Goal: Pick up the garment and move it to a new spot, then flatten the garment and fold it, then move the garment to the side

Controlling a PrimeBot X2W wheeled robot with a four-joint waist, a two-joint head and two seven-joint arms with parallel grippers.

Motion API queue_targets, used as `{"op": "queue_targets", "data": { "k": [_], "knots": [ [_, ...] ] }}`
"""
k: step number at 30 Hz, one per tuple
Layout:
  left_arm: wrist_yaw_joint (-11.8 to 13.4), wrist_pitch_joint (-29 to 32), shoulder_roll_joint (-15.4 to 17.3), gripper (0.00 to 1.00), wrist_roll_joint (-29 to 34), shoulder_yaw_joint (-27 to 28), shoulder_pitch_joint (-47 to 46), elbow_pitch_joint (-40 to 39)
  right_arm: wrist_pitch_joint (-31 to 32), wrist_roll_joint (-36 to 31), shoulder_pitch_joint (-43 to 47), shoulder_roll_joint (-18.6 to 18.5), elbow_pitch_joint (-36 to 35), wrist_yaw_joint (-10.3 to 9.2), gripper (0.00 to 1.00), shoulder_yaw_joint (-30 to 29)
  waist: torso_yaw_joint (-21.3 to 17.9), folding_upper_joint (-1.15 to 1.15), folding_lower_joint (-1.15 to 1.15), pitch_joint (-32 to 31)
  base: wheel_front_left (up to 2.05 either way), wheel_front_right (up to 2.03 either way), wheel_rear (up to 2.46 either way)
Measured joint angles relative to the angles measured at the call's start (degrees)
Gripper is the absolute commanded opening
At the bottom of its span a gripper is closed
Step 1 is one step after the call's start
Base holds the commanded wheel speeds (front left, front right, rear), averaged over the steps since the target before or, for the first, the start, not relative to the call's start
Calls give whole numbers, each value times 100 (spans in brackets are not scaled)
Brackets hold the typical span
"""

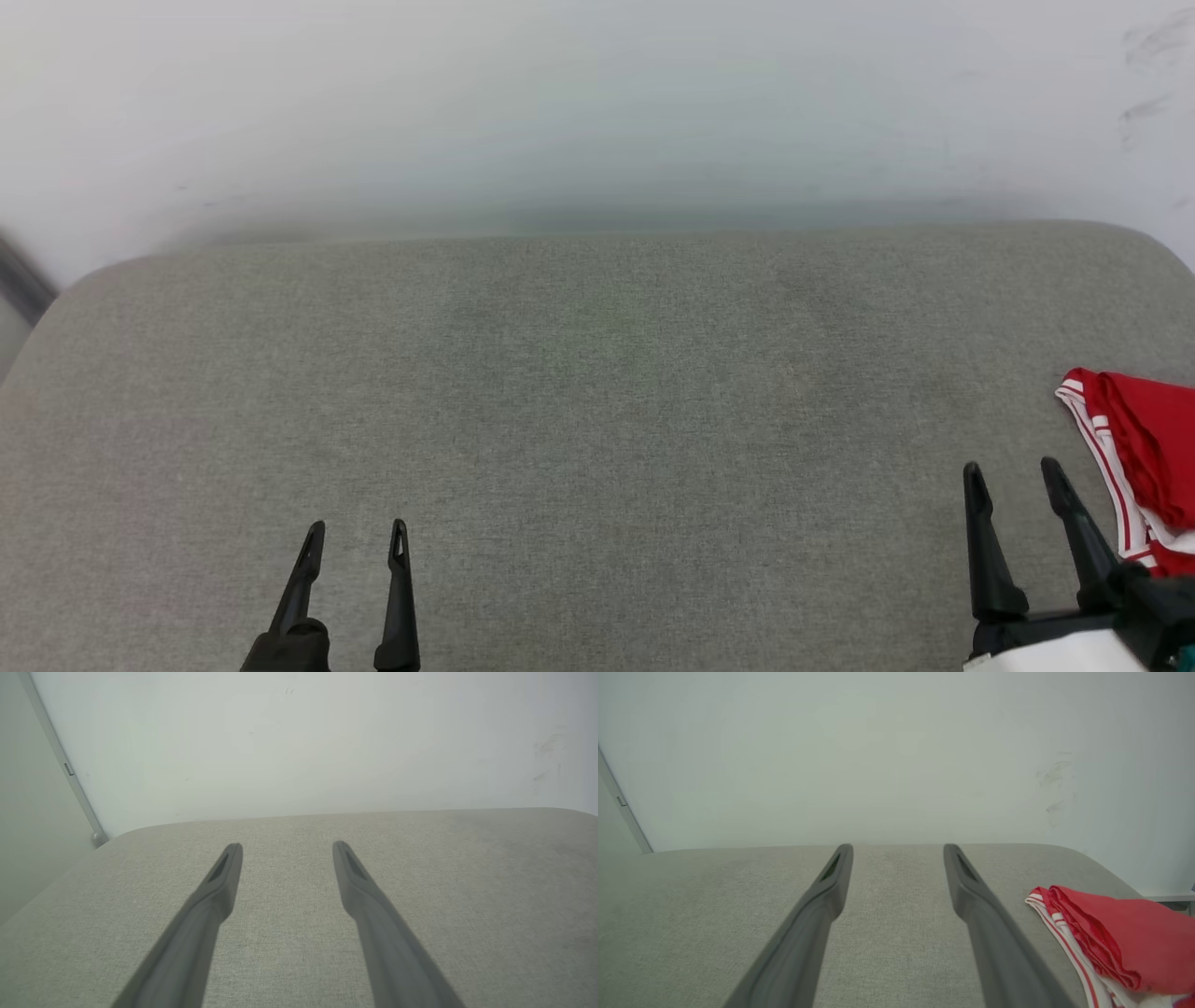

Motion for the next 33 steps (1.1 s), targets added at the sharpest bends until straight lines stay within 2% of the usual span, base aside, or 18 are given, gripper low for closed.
{"op": "queue_targets", "data": {
  "k": [9, 23, 24, 29, 33],
  "knots": [
    [-97, 0, -4, 100, -43, 25, 17, -14, 0, 245, 448, 27, -148, 0, 100, -10, 60, 0, 0, -74, 0, 0, 0],
    [-145, 0, -8, 100, -36, 83, 68, 77, 0, 420, 603, 31, -174, 0, 100, 22, 108, 0, 0, -142, 0, 0, 0],
    [-142, 2, -7, 0, -37, 82, 74, 133, 3, 424, 602, 31, -124, 0, 0, 26, 110, 0, 0, -143, 0, 0, 0],
    [-144, 14, -7, 0, -91, 73, 116, 382, 27, 478, 606, 31, 133, 0, 0, 46, 109, 0, 1, -141, 0, 0, 0],
    [-148, 67, -1, 0, -464, 79, 115, 401, 90, 799, 598, 30, 164, 0, 0, 60, 104, 0, 1, -137, 0, 0, 0]
  ]
}}
